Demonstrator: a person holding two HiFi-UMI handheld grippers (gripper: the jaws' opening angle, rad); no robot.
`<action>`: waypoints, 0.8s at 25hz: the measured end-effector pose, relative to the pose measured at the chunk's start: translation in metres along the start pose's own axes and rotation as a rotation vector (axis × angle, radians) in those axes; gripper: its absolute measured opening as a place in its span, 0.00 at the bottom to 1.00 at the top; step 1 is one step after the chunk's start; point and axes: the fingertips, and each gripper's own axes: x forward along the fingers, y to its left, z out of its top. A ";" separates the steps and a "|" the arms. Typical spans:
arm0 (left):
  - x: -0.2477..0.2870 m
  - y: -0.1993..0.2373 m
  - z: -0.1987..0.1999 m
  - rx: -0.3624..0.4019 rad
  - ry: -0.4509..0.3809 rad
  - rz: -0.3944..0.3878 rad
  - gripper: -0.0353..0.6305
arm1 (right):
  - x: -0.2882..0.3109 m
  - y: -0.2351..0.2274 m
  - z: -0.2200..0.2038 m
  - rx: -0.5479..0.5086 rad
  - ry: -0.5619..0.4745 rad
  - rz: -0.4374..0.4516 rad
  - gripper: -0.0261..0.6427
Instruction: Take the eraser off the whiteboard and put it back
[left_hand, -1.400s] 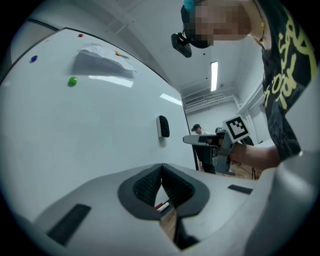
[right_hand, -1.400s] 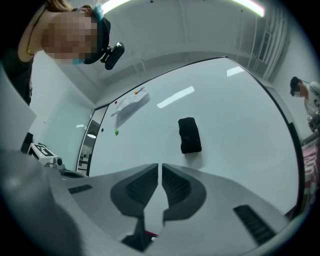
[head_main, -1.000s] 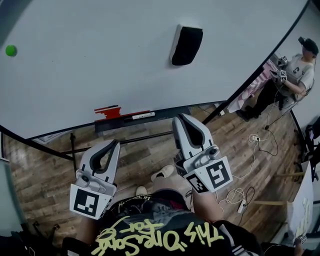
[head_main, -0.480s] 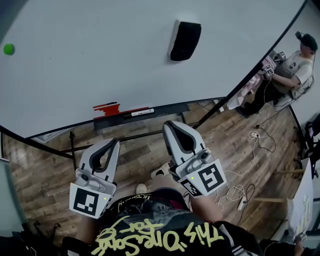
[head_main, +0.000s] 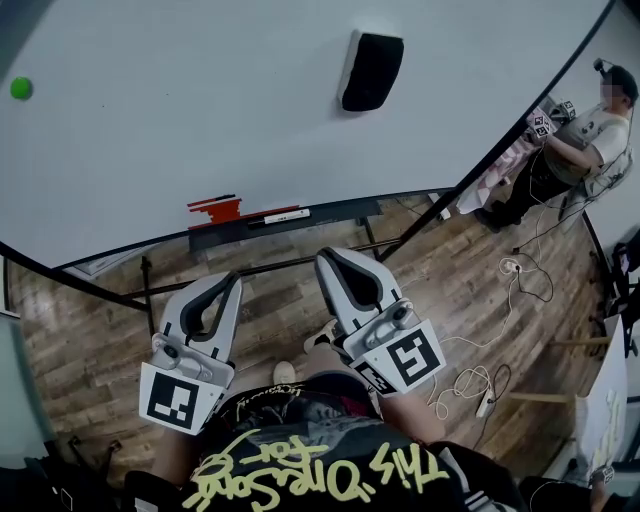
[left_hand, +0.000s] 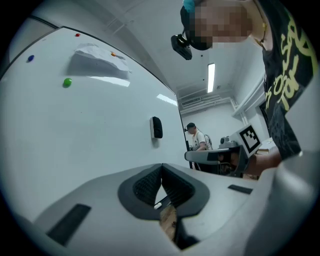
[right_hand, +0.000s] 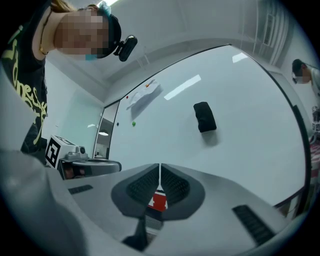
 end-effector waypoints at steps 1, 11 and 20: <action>0.000 -0.001 0.000 0.000 0.001 -0.001 0.06 | -0.001 0.002 -0.001 0.000 0.003 0.002 0.06; 0.000 -0.005 0.001 -0.001 -0.002 -0.011 0.06 | -0.004 0.012 -0.009 -0.008 0.028 0.027 0.06; 0.000 -0.005 0.001 -0.003 -0.001 -0.017 0.06 | -0.002 0.013 -0.014 -0.015 0.047 0.031 0.06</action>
